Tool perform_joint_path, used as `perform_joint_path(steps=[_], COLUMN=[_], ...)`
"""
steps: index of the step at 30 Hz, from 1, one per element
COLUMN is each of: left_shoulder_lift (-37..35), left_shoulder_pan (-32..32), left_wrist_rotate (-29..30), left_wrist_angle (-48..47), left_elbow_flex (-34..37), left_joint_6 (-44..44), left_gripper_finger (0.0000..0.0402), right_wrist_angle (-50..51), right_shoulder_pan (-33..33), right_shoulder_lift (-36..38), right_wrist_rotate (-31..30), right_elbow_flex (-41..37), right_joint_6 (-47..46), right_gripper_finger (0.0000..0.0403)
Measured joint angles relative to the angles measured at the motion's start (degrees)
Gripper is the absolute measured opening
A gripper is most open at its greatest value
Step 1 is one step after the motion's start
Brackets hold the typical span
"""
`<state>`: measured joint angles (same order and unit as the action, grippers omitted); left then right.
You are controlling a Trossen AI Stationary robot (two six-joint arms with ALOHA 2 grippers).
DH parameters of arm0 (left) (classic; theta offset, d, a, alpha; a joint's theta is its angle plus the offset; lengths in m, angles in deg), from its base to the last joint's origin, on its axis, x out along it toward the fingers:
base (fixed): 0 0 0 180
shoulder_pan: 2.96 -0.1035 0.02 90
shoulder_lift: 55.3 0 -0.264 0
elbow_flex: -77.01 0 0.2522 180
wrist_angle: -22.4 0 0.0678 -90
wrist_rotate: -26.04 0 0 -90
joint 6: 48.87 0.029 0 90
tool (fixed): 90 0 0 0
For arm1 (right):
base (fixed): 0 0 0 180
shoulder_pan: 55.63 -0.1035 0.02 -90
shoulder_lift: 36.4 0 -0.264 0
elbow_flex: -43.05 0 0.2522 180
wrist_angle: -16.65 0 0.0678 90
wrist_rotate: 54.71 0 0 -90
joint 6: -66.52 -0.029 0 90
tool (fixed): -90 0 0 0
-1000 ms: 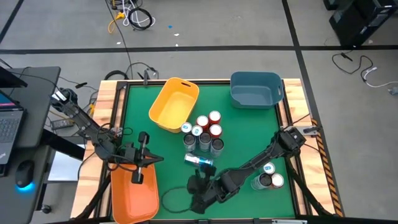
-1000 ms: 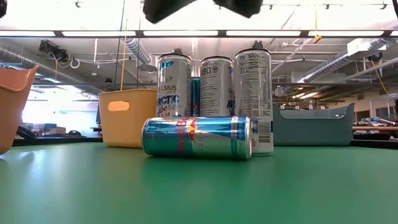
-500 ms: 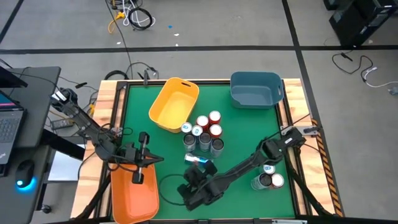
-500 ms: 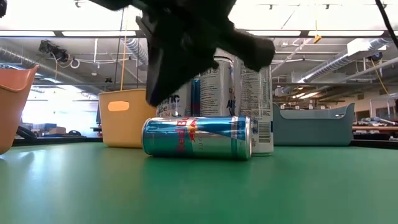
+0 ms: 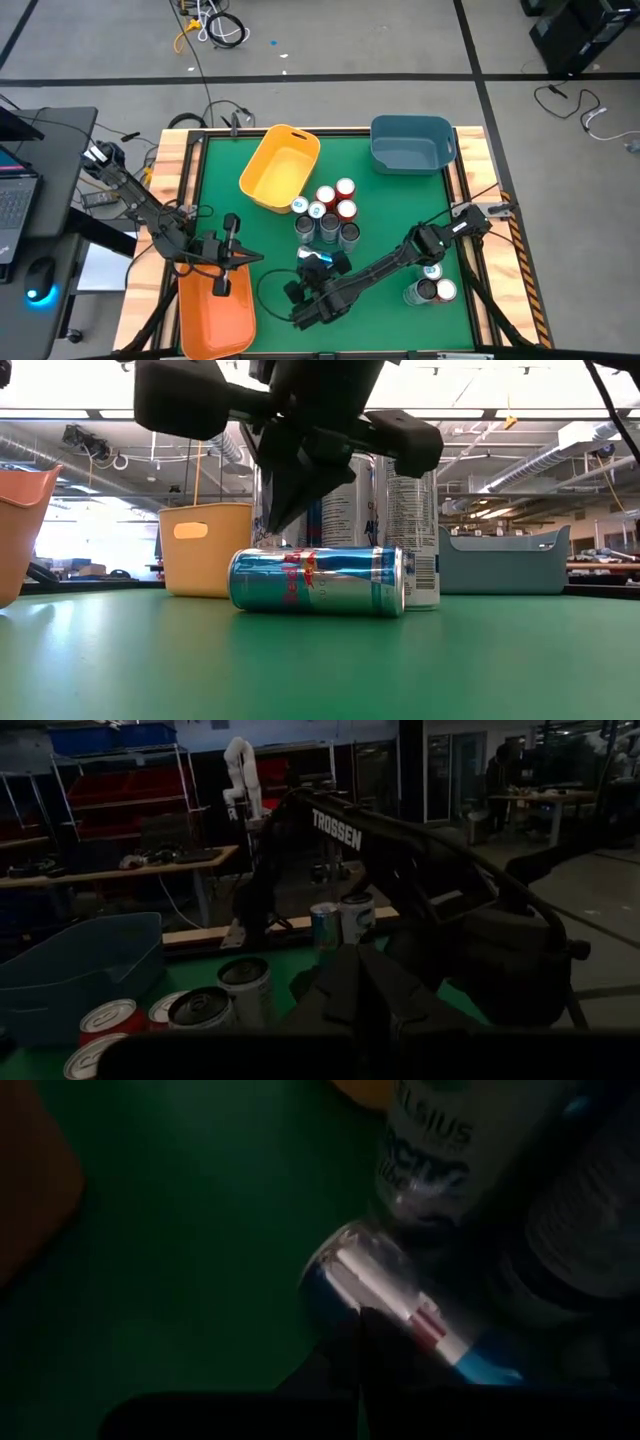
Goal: Sort soda cans
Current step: Put the blue soda can into the yellow bin
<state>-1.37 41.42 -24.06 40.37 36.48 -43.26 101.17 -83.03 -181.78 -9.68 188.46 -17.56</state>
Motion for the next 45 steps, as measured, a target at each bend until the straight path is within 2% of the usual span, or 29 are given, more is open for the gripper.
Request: perform_joint_path(steps=[7, 14, 17, 21, 24, 28, 33, 40, 45], left_shoulder_lift=[0.0, 0.0, 0.0, 0.0, 0.0, 0.0, 0.0, 0.0, 0.0], left_shoulder_pan=[0.0, 0.0, 0.0, 0.0, 0.0, 0.0, 0.0, 0.0, 0.0], left_wrist_rotate=[0.0, 0.0, 0.0, 0.0, 0.0, 0.0, 0.0, 0.0, 0.0], left_wrist_angle=[-0.73, -1.45, -1.45, -1.47, -1.47, -1.47, -1.69, -2.02, -2.08], left_elbow_flex=[0.0, 0.0, 0.0, 0.0, 0.02, 0.02, 0.04, 0.04, 0.04], left_joint_6=[0.07, 0.13, 0.13, 0.13, 0.13, 0.13, 0.13, 0.14, 0.13], left_gripper_finger=[0.0003, 0.0003, 0.0003, 0.0003, 0.0003, 0.0003, 0.0003, 0.0003, 0.0003], right_wrist_angle=[0.44, -3.61, -2.79, -0.52, 2.47, 1.37, 2.36, 2.01, -2.64], right_shoulder_pan=[0.41, -0.12, -0.82, -1.09, 0.4, 3.04, 3.78, 3.65, 2.67], right_shoulder_lift=[0.0, 0.0, 0.0, 1.42, 1.27, 1.16, 1.11, 1.1, 1.09], right_wrist_rotate=[3.92, 11.73, 10.29, 2.62, 3.0, 5.78, 6.23, 13.17, 17.42], right_elbow_flex=[0.0, 0.03, 2.55, 3.02, 2.91, 0.96, 0.92, 0.92, 1.1], right_joint_6=[0.09, 3.65, 4.77, 4.47, 3.85, 5.1, 4.81, 5.19, 9.2], right_gripper_finger=[0.0, 0.0, 0.0, 0.0, 0.0, 0.0, 0.0, 0.0, 0.0])
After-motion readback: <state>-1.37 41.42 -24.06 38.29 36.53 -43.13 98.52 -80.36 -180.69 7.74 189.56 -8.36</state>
